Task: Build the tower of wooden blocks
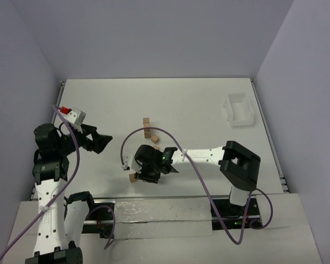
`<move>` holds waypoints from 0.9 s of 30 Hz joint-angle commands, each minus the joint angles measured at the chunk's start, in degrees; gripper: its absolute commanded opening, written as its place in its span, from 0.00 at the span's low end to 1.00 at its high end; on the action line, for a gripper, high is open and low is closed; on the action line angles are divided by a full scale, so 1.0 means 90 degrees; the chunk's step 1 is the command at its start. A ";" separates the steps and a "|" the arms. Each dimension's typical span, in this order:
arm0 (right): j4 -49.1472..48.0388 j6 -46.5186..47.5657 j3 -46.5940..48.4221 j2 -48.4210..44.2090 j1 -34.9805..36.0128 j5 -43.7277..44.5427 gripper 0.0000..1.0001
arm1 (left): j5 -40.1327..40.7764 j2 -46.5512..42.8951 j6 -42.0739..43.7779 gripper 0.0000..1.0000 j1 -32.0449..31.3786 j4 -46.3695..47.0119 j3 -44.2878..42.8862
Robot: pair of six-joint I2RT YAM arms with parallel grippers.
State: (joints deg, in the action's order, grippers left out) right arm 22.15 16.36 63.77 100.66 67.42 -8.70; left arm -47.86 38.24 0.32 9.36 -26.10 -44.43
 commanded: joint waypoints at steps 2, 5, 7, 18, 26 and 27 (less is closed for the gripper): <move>0.0064 0.0162 0.0540 0.0268 0.0009 0.0204 0.00 | -0.0023 -0.0080 -0.0714 0.99 0.0053 0.0341 -0.0001; 0.0161 0.0219 0.0678 0.0397 0.0009 0.0200 0.00 | 0.0093 -0.0128 -0.0719 0.99 0.0058 0.0307 -0.0010; 0.0190 0.0248 0.0743 0.0460 0.0009 0.0183 0.00 | 0.0139 -0.0126 -0.0709 0.99 0.0053 0.0287 -0.0022; 0.0427 0.0647 0.1118 0.0792 0.0068 0.0124 0.09 | 0.0138 0.0136 -0.0686 0.99 0.0073 0.0279 -0.0070; 0.0627 0.0913 0.1299 0.0955 0.0093 -0.0020 0.13 | 0.0107 0.0175 -0.0630 0.99 0.0077 0.0277 -0.0068; 0.0659 0.0931 0.1327 0.0976 0.0099 -0.0032 0.13 | 0.0103 0.0187 -0.0628 0.99 0.0073 0.0278 -0.0073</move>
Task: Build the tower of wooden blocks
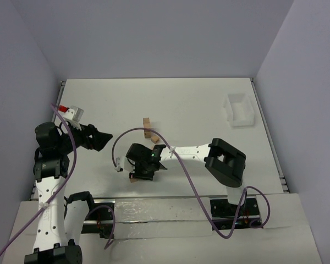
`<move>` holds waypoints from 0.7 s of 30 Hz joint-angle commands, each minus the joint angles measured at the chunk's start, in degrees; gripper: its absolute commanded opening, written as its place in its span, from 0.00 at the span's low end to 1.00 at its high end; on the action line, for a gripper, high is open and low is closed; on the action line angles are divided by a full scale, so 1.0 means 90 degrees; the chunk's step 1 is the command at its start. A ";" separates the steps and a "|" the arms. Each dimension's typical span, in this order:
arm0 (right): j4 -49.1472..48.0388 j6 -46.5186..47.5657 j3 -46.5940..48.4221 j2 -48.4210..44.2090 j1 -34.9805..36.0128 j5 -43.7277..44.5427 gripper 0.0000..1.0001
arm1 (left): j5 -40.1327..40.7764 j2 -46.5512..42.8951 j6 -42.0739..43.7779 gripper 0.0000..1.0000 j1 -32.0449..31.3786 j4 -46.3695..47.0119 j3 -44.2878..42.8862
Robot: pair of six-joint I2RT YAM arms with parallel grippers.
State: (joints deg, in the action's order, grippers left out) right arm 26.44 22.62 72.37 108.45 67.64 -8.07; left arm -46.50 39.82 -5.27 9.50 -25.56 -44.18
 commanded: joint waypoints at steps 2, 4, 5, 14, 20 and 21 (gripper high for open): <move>0.0197 0.0251 0.0419 0.0151 0.0082 -0.0109 0.14 | -0.0048 0.0019 -0.0029 0.99 0.0058 0.0240 -0.0097; 0.0204 0.0273 0.0435 0.0177 0.0088 -0.0119 0.15 | -0.0048 0.0019 -0.0029 0.99 0.0061 0.0256 -0.0078; 0.0191 0.0283 0.0435 0.0177 0.0082 -0.0116 0.16 | -0.0048 0.0019 -0.0026 0.99 0.0065 0.0265 -0.0068; 0.0324 0.0349 0.0611 0.0284 0.0131 -0.0177 0.30 | -0.0077 0.0078 0.0010 0.99 0.0068 0.0320 -0.0023; 0.0358 0.0350 0.0682 0.0302 0.0140 -0.0195 0.42 | -0.0068 0.0089 0.0057 0.99 0.0068 0.0303 -0.0014; 0.0363 0.0335 0.0682 0.0291 0.0140 -0.0204 0.45 | -0.0068 0.0094 0.0059 0.99 0.0068 0.0301 -0.0013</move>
State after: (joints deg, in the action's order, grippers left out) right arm 28.76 25.20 75.58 110.53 68.39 -9.11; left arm -46.52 40.66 -5.20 9.54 -25.44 -44.18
